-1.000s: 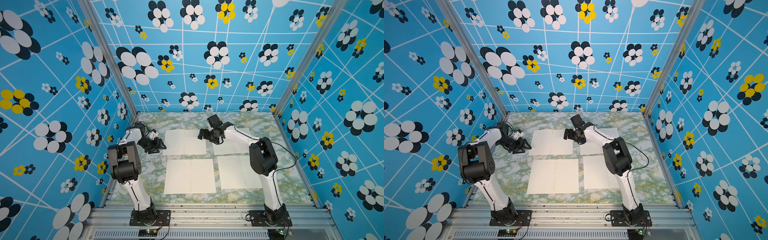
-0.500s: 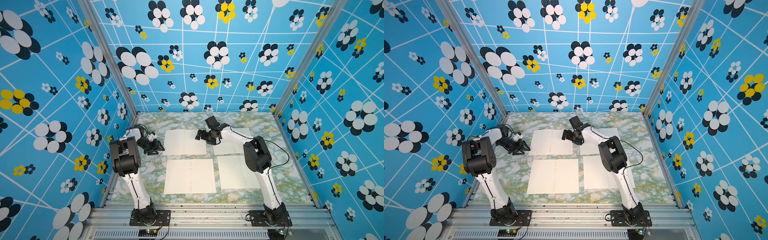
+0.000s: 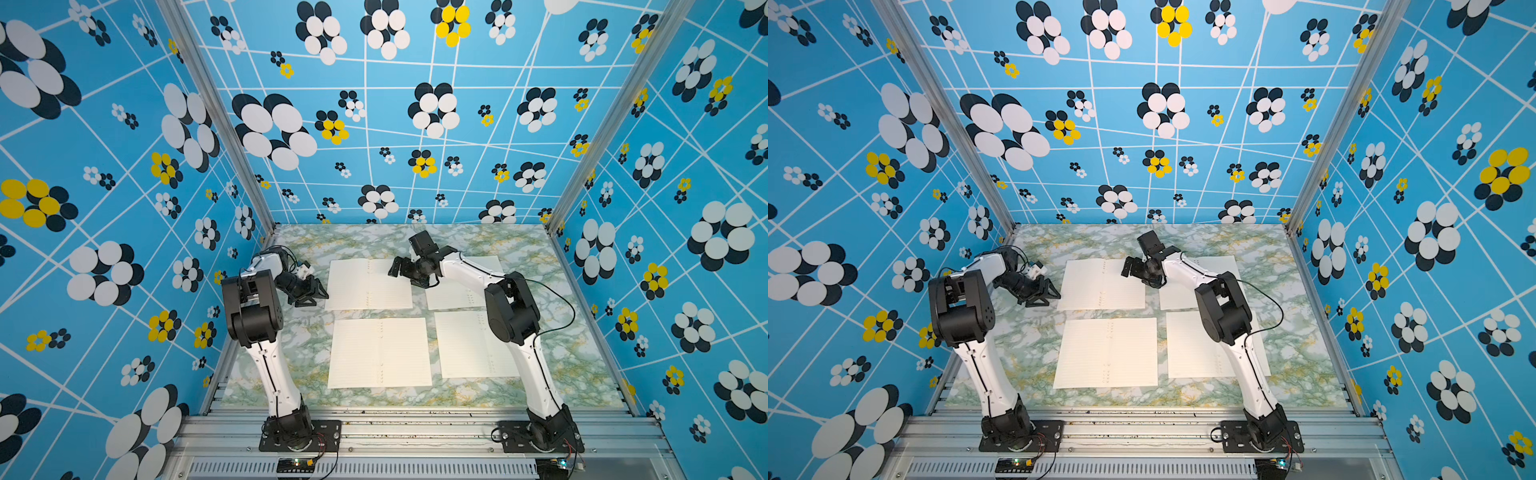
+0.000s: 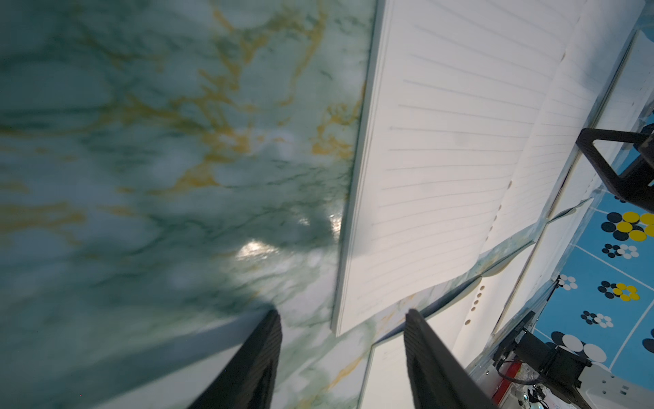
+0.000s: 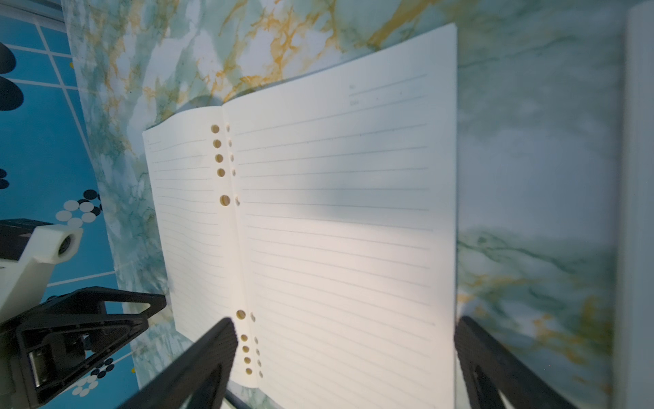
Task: Close the notebook
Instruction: Close the notebook at the center of the board.
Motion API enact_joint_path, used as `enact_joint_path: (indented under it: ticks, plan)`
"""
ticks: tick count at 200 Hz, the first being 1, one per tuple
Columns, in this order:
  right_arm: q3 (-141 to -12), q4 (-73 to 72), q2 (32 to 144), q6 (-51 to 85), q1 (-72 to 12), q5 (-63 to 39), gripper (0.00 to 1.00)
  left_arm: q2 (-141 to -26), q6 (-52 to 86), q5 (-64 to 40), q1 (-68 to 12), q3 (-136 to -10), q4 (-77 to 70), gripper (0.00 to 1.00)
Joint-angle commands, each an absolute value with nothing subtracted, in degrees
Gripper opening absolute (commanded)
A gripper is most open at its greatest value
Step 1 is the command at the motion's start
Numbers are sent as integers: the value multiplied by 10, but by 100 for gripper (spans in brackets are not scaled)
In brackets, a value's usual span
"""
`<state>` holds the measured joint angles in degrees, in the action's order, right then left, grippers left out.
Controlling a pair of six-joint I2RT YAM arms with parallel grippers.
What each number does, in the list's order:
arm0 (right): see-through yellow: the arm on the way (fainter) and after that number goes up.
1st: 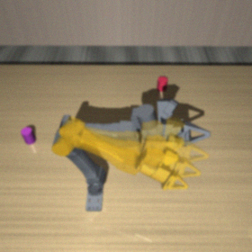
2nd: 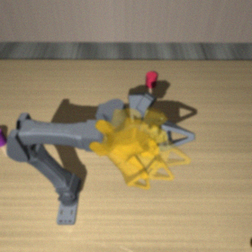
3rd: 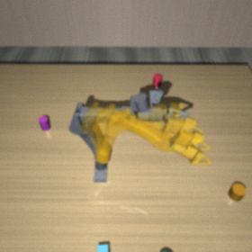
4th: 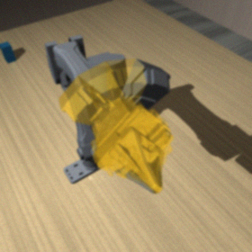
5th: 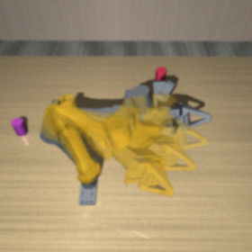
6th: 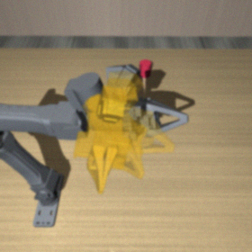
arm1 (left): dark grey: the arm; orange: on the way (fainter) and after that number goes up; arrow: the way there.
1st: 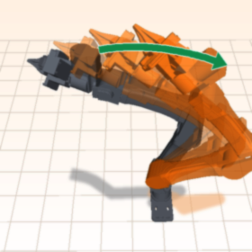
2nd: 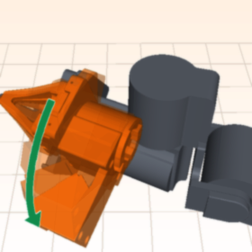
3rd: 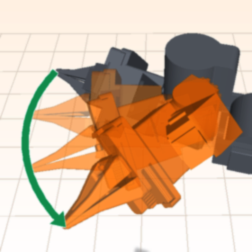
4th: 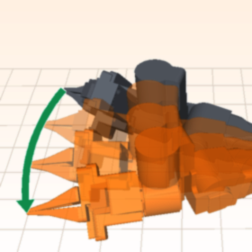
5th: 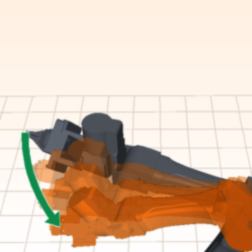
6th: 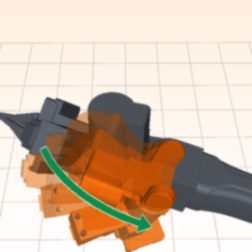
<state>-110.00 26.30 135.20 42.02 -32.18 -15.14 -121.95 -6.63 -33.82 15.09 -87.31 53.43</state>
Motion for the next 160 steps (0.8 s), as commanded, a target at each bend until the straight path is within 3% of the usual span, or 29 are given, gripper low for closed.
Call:
enact_joint_path:
  ticks: [1, 79, 160]
  plan:
    - [-1104, 278, 1384, 428, -321, -151, 99, -1248, -62, -315, 141, -882, 533, 59]
    - [-1078, 266, 1379, 433, -321, -159, 99, -1257, -48, -334, 116, -883, 523, 59]
    - [-1072, 255, 1389, 439, -321, -178, 99, -1259, -45, -425, 113, -886, 521, 60]
